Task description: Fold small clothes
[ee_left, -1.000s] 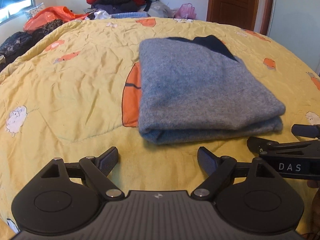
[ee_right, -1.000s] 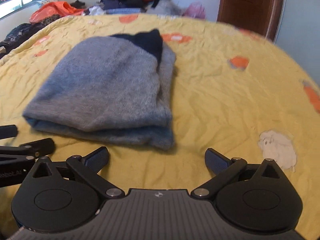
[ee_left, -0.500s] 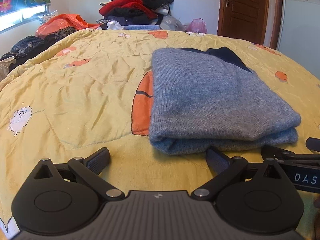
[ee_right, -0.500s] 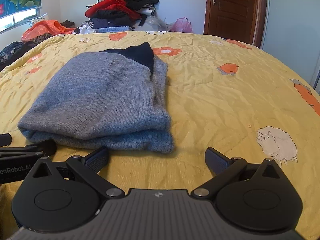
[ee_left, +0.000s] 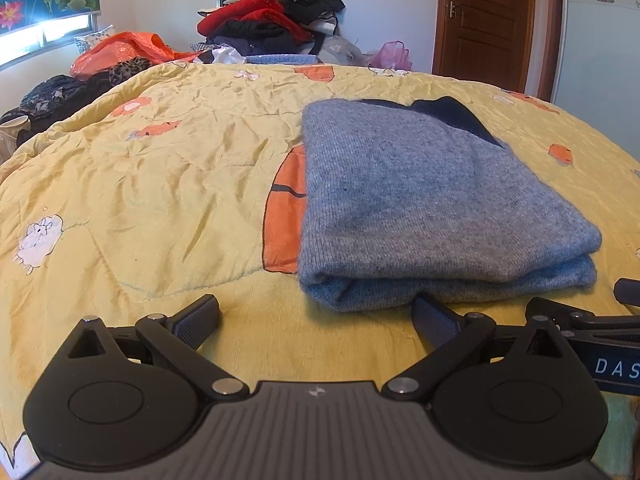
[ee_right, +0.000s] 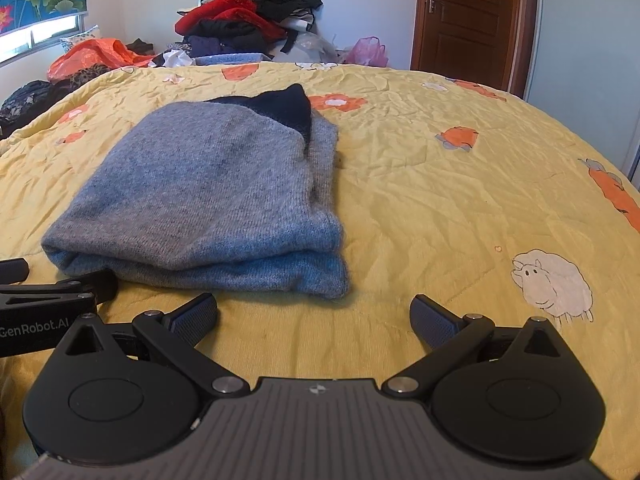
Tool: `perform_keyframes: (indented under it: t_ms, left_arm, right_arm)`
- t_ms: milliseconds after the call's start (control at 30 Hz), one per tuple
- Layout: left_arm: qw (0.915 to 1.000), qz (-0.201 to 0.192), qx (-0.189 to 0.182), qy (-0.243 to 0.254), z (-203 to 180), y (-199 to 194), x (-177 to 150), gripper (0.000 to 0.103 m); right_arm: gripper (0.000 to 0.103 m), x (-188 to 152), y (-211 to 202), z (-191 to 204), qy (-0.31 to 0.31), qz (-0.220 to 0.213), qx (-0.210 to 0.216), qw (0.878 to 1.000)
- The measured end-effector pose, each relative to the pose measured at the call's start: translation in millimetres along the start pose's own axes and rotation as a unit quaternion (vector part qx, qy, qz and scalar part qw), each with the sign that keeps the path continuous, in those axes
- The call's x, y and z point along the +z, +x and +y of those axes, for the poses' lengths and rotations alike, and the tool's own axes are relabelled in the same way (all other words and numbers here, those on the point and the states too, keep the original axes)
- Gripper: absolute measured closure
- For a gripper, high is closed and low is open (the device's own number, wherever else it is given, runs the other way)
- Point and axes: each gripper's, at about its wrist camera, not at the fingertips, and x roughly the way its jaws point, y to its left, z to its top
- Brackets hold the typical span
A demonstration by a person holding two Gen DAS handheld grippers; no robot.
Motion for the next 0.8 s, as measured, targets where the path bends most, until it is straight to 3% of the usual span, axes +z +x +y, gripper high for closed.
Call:
perform_keyframes:
  t_ms: [800]
  left_arm:
    - [1.0,-0.003,0.0,0.0,0.5,-0.7,-1.5,0.0]
  right_arm:
    - [0.0,-0.7,-0.7,0.5,0.0,-0.001,0.001,1.0]
